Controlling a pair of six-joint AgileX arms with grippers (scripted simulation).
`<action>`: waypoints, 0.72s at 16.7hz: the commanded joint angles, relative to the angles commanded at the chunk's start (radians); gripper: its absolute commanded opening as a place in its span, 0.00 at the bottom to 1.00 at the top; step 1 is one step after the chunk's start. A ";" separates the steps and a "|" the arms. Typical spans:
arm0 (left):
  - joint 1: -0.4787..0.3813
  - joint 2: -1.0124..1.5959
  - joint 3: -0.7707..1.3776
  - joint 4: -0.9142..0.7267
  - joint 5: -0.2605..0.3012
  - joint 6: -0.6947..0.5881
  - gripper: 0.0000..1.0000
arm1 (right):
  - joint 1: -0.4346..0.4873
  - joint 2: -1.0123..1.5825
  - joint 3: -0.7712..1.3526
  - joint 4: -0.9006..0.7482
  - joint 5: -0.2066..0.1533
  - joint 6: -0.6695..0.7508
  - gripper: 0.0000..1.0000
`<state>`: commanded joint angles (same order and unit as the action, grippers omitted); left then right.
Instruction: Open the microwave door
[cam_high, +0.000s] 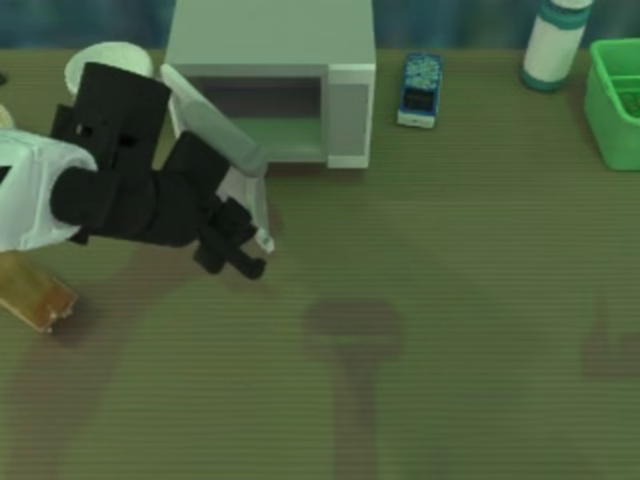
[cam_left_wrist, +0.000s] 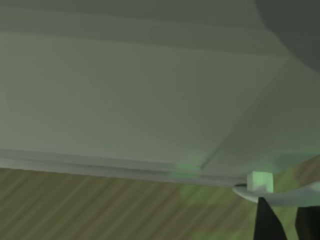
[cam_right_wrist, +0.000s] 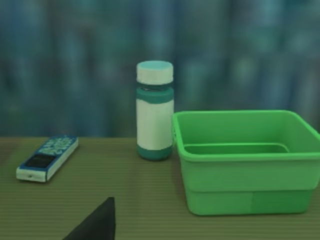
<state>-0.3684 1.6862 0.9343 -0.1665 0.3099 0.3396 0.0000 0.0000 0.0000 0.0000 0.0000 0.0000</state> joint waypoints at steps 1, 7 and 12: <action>0.000 0.000 0.000 0.000 0.000 0.000 0.00 | 0.000 0.000 0.000 0.000 0.000 0.000 1.00; -0.005 0.000 -0.004 -0.002 0.009 -0.002 0.00 | 0.000 0.000 0.000 0.000 0.000 0.000 1.00; 0.023 -0.006 -0.003 -0.019 0.037 0.051 0.00 | 0.000 0.000 0.000 0.000 0.000 0.000 1.00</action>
<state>-0.3453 1.6799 0.9311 -0.1852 0.3473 0.3908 0.0000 0.0000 0.0000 0.0000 0.0000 0.0000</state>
